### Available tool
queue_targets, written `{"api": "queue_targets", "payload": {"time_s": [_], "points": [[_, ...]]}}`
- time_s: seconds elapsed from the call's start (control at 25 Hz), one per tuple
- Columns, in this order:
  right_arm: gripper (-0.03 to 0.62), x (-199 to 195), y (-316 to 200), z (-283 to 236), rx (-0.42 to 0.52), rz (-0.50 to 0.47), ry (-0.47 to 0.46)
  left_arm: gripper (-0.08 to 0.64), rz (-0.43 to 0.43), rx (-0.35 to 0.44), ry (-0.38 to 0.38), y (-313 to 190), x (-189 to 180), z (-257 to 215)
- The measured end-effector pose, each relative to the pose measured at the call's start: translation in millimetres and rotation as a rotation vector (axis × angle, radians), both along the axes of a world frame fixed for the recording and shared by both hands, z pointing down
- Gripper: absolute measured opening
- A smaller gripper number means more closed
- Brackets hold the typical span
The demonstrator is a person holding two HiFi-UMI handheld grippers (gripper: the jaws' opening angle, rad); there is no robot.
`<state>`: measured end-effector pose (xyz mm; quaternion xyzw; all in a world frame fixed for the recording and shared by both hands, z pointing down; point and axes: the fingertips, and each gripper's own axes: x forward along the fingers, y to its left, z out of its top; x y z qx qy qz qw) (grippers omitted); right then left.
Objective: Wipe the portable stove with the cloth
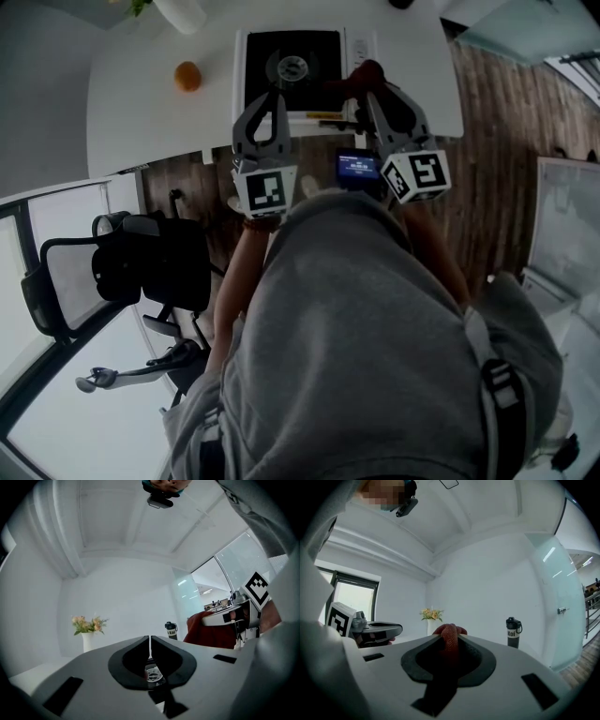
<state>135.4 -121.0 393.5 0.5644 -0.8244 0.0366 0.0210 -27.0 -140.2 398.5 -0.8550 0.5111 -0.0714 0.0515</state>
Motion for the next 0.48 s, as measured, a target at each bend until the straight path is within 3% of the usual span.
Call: {"api": "queue_targets", "payload": {"time_s": [0.48], "points": [[0.077, 13.9, 1.5, 10.1, -0.026, 0.027, 0.016, 0.038, -0.001, -0.007, 0.005, 0.7, -3.2, 3.5]]}}
